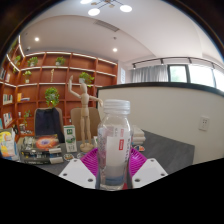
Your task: Pour water
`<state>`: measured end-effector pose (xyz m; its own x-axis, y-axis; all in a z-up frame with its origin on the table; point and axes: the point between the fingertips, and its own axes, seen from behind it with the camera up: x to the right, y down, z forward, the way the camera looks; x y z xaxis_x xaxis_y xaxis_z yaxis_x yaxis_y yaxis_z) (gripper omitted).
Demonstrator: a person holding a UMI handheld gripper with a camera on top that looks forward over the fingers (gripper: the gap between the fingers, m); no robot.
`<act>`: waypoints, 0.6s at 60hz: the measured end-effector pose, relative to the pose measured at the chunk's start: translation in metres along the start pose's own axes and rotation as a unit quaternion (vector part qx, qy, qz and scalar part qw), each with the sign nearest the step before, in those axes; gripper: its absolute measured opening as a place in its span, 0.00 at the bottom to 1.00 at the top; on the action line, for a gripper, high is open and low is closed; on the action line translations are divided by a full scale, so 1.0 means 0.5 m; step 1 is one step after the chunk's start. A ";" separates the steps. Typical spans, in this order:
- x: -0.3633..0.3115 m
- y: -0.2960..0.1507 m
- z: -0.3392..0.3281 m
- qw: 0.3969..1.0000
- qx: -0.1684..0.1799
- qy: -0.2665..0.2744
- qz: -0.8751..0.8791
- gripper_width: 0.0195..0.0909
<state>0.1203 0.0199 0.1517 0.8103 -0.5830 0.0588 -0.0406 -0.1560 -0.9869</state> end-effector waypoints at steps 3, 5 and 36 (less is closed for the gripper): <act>0.013 0.018 0.017 1.000 -0.002 0.007 -0.008 0.28; 0.015 0.035 0.025 1.000 0.002 0.007 -0.013 0.27; 0.015 0.141 0.075 1.000 -0.014 -0.013 -0.003 0.59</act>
<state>0.1453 0.0343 0.0770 0.8259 -0.5605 0.0604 -0.0515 -0.1818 -0.9820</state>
